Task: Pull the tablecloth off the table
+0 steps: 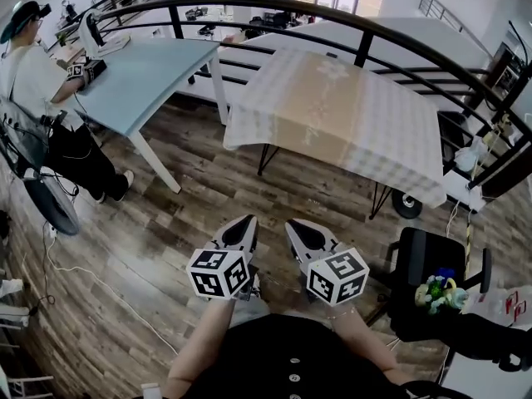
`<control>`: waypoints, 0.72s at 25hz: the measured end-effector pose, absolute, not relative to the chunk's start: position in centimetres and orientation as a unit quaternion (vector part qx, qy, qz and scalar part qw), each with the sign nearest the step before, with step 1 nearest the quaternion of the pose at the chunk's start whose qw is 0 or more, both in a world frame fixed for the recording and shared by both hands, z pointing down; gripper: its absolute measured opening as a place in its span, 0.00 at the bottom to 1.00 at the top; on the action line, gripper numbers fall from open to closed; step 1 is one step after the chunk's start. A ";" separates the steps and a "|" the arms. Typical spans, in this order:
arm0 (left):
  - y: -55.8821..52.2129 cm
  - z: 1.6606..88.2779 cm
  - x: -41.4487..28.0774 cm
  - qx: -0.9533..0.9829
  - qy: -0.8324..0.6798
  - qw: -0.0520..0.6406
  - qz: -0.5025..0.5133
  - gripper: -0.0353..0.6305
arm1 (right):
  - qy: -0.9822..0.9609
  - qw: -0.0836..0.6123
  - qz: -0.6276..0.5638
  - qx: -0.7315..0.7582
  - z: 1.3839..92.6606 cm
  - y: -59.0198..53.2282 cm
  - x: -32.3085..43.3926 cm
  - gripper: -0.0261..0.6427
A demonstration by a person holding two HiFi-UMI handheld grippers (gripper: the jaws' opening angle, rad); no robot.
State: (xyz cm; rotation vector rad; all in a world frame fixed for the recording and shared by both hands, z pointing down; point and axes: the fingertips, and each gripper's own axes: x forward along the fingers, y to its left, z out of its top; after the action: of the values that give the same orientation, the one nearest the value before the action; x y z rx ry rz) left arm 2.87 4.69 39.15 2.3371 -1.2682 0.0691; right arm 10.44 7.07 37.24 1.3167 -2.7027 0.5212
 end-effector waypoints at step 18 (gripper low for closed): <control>-9.7 40.7 -4.2 0.869 -0.413 0.270 0.045 0.09 | -0.862 0.059 0.189 0.466 38.2 -7.8 2.4 0.08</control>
State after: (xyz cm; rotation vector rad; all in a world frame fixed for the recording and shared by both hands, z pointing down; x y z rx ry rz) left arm -4.18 -9.75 40.74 2.3407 -1.1117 0.1211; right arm 2.35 -7.82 38.23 1.4129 -2.6114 0.5720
